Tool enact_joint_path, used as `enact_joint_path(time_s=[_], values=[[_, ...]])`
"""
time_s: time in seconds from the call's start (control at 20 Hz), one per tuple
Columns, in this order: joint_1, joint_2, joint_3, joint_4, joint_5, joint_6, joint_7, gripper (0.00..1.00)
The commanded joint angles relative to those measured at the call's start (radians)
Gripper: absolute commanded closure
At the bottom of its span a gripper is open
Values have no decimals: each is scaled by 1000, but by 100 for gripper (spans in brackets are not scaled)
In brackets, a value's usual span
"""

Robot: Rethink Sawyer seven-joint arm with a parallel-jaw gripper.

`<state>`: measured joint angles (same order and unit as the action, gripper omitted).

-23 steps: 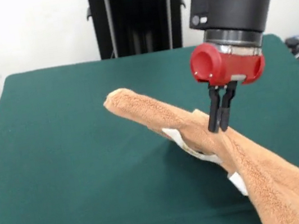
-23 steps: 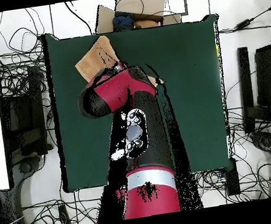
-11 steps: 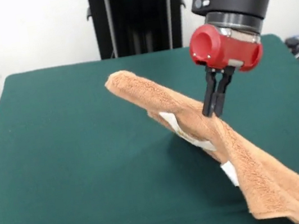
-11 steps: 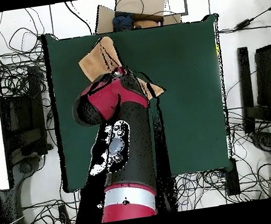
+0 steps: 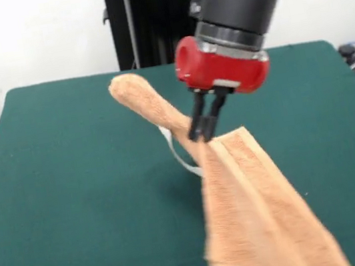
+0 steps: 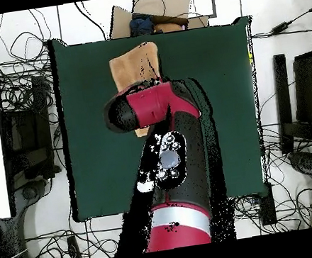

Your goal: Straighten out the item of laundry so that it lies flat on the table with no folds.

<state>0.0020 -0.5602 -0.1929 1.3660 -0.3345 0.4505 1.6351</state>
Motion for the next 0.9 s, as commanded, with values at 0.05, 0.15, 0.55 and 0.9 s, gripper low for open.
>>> enact_joint_path(time_s=[0.05, 0.15, 0.55, 0.9], values=[[-40, 37, 118, -54, 59, 206, 17, 100], [-41, 48, 130, -91, 62, 251, 3, 100], [-6, 68, 120, -207, 45, 416, -2, 100], [-2, 76, 124, -242, 32, 447, -17, 100]])
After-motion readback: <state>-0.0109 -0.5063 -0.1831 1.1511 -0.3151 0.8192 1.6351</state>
